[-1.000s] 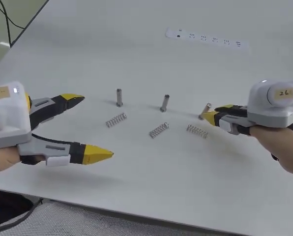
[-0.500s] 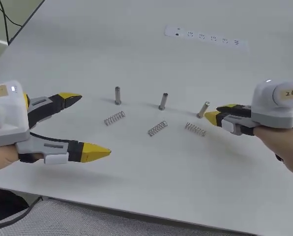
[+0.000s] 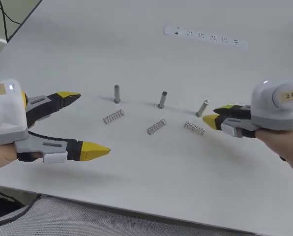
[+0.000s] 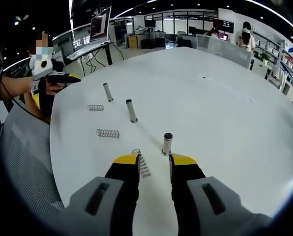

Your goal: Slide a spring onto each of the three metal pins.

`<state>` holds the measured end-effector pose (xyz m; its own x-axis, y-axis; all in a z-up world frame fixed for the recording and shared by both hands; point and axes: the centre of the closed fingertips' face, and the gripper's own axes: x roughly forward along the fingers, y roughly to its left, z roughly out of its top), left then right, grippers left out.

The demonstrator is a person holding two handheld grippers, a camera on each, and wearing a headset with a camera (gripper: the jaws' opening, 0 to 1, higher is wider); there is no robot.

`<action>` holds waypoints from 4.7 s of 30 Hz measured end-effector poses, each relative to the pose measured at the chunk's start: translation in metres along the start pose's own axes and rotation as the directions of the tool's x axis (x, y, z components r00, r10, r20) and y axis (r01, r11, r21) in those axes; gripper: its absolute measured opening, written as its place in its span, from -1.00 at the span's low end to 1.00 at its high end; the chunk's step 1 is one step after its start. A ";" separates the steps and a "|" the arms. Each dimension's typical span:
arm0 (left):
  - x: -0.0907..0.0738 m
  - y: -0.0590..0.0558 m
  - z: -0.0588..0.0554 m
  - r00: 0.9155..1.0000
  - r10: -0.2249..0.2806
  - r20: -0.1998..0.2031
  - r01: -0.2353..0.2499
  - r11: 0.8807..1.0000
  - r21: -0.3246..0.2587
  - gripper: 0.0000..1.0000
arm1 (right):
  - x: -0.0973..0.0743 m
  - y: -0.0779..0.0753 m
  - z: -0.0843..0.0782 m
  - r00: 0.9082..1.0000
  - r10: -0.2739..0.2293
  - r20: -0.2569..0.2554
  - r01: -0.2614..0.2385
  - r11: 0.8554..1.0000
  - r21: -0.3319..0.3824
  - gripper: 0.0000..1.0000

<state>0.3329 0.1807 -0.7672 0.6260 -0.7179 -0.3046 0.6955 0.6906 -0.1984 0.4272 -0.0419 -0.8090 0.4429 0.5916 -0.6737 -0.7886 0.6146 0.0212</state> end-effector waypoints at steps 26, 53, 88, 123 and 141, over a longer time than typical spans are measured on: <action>0.000 0.004 0.005 1.000 0.000 0.004 0.000 1.000 0.015 0.95 | 0.007 0.025 -0.015 0.979 0.123 -0.164 -0.152 0.972 -0.181 -0.50; -0.002 0.003 -0.003 1.000 0.002 -0.012 -0.002 1.000 -0.003 0.95 | 0.026 0.030 -0.029 0.914 0.168 -0.369 -0.274 0.928 -0.255 -0.55; -0.002 0.003 -0.007 1.000 -0.001 -0.018 0.001 1.000 -0.008 0.95 | 0.034 0.021 -0.048 0.880 0.138 -0.455 -0.296 0.908 -0.297 -0.74; 0.013 -0.026 0.006 0.994 -0.112 -0.009 0.112 0.994 0.018 0.92 | -0.008 0.056 -0.026 0.906 0.142 -0.399 -0.308 0.868 -0.390 -0.75; 0.050 -0.064 -0.010 0.962 -0.263 -0.074 0.266 0.963 0.036 0.79 | -0.010 0.098 -0.023 0.903 0.181 -0.390 -0.356 0.824 -0.441 -0.75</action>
<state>0.3156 0.1015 -0.7786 0.3931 -0.8659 -0.3093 0.8493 0.4709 -0.2387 0.3354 -0.0002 -0.8172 0.0904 0.4416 -0.8926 -0.9955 0.0659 -0.0683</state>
